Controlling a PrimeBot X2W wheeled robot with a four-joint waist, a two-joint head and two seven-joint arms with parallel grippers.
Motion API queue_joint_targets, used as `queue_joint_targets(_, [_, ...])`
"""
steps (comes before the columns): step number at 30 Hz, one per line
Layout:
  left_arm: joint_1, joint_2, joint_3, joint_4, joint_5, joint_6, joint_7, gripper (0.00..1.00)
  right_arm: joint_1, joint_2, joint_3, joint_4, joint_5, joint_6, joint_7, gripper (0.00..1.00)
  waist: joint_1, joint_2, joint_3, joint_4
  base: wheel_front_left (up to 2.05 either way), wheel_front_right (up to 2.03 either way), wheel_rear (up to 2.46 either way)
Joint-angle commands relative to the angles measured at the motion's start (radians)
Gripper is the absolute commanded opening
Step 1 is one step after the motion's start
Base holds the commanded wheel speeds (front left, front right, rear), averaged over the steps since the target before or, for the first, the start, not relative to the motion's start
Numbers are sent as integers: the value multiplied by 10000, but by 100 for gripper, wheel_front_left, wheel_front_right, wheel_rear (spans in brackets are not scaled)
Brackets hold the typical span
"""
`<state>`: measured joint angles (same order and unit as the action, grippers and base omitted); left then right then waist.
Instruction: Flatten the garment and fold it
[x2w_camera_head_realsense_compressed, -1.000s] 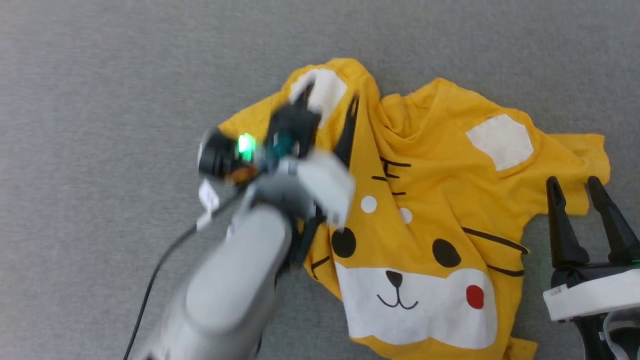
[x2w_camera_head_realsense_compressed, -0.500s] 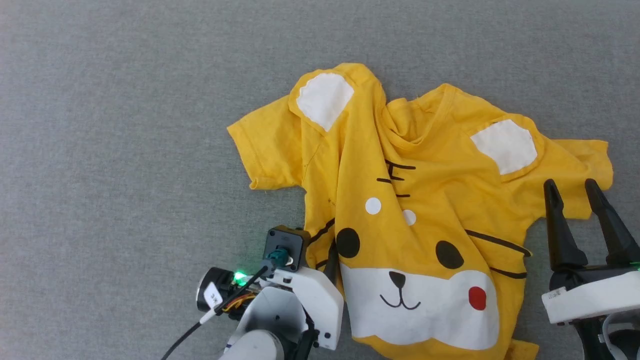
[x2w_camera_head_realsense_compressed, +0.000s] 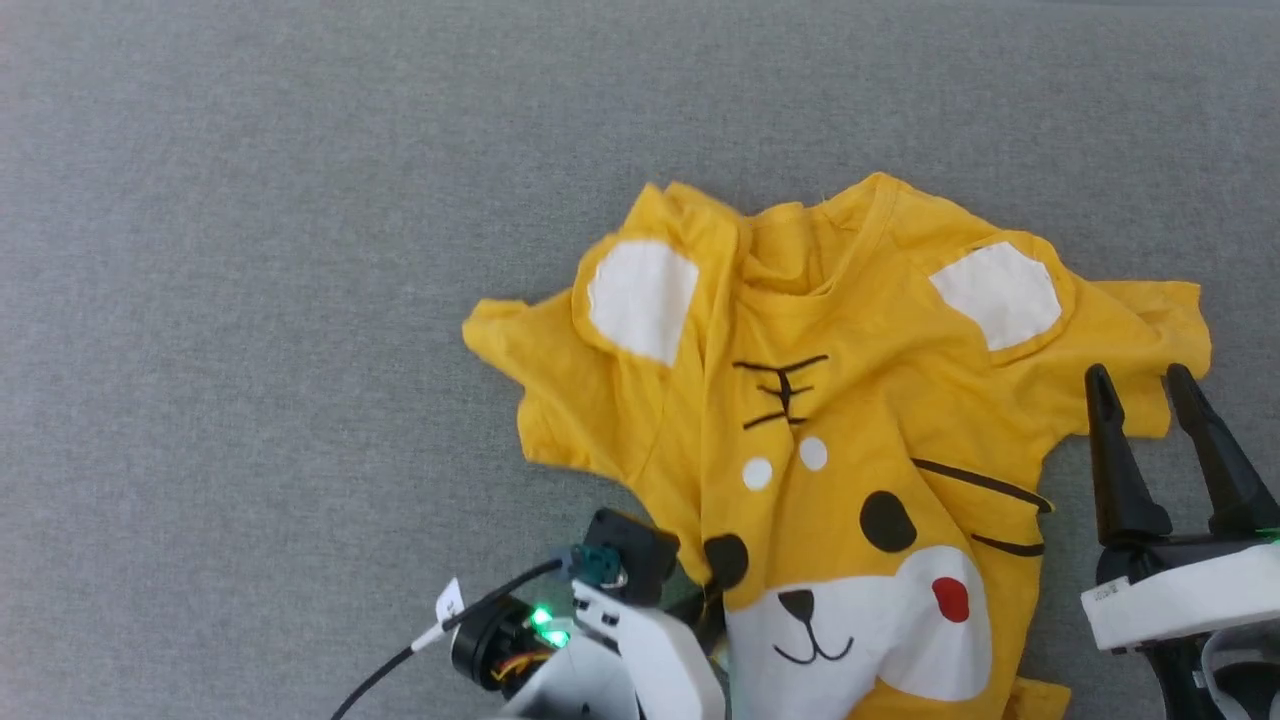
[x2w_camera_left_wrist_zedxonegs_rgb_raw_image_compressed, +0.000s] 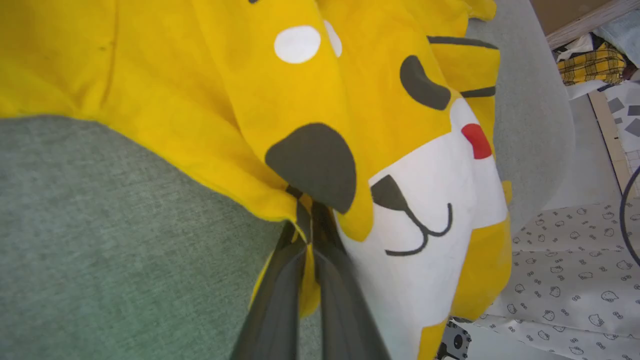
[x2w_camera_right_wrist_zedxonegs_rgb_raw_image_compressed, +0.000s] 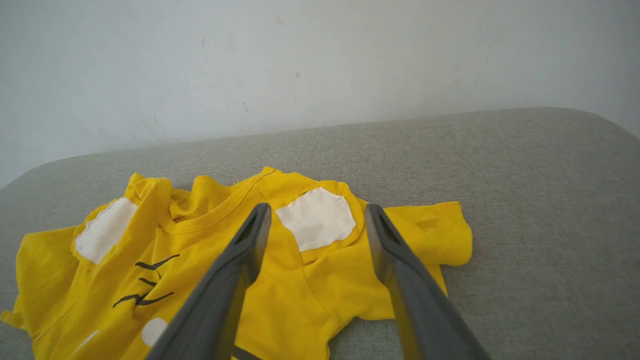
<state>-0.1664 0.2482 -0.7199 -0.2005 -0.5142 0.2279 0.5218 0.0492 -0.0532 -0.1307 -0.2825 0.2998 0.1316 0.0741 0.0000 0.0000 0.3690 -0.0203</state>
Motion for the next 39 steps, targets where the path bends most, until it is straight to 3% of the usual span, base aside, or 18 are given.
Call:
queue_joint_targets(1, [197, 167, -100, -272, -139, -121, 208, 0, 92, 30, -1, 15, 63, -9, -42, 100, 0, 0, -36, 33, 0, 0, 0])
queue_joint_targets(3, [240, 138, 121, -390, -109, 79, -25, 0, 92, 30, 25, 15, 56, -9, -31, 100, 0, 0, -52, 64, 0, 0, 0])
queue_joint_targets(4, [196, 159, 202, -356, 50, 185, -188, 10, 86, 30, 49, 13, 54, -9, -23, 100, 0, 0, -59, 71, 0, 0, 0])
queue_joint_targets(5, [164, 81, 350, -320, 157, 344, -456, 100, 83, 30, 69, 9, 50, -9, -14, 100, 0, 0, -65, 81, 0, 0, 0])
queue_joint_targets(7, [111, -165, 674, -219, 269, 630, -1074, 100, 89, 30, 107, -4, 45, -9, 1, 100, 0, 0, -79, 85, 0, 0, 0])
queue_joint_targets(12, [-75, -433, 1330, -307, 238, 856, -2094, 100, 133, 30, 133, -53, -1, -9, 45, 100, 0, 0, -92, 79, 0, 0, 0])
queue_joint_targets(16, [-334, 83, 2122, -307, 675, 1293, -2464, 100, 137, 30, 155, -88, -23, -9, 80, 100, 0, 0, -55, 61, 0, 0, 0])
queue_joint_targets(21, [-848, 926, 2849, 349, 1231, 1781, -2104, 100, 79, 30, 225, -111, 1, -9, 88, 100, 0, 0, 124, 58, 0, 0, 0])
queue_joint_targets(27, [-1449, 1051, 3061, 879, 933, 1525, -1780, 100, -29, 30, 256, -118, -3, -9, 96, 100, 0, 0, 352, 2, 0, 0, 0])
queue_joint_targets(39, [-2369, 497, 2793, 1683, 68, 788, -1262, 100, -213, 30, 190, -75, 13, -9, 16, 100, 0, 0, 812, -123, 0, 0, 0])
